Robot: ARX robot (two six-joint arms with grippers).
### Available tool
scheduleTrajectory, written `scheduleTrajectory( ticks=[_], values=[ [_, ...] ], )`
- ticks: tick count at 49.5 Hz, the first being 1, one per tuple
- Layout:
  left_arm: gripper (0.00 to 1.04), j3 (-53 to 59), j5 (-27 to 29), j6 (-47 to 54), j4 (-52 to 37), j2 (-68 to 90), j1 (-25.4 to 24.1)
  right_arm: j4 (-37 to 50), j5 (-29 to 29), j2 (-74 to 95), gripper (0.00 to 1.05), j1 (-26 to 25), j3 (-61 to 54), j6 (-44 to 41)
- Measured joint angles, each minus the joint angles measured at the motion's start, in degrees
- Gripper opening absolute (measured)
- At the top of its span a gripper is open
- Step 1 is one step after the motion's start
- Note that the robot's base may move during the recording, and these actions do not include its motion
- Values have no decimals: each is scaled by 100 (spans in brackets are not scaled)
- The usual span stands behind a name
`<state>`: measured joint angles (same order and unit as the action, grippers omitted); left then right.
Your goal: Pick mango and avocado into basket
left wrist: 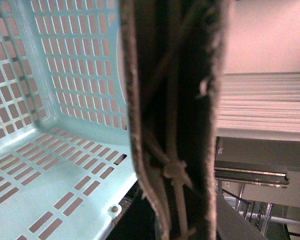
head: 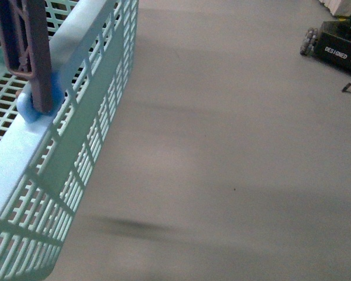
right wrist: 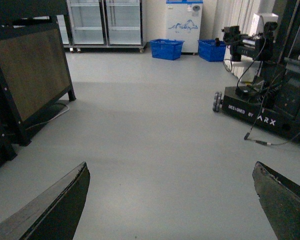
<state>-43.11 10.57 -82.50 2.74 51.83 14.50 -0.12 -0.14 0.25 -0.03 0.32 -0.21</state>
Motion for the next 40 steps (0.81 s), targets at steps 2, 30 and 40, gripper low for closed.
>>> scheduleTrajectory(
  ticks=[2, 30, 40],
  values=[
    [9, -2, 0, 2, 0, 0, -2, 0, 0, 0, 97, 0, 0, 2],
    [9, -20, -4, 11, 0, 0, 0, 0, -2, 0, 97, 0, 0, 0],
    [9, -31, 0, 17, 0, -2, 0, 0, 2, 0, 97, 0, 0, 2]
  ],
)
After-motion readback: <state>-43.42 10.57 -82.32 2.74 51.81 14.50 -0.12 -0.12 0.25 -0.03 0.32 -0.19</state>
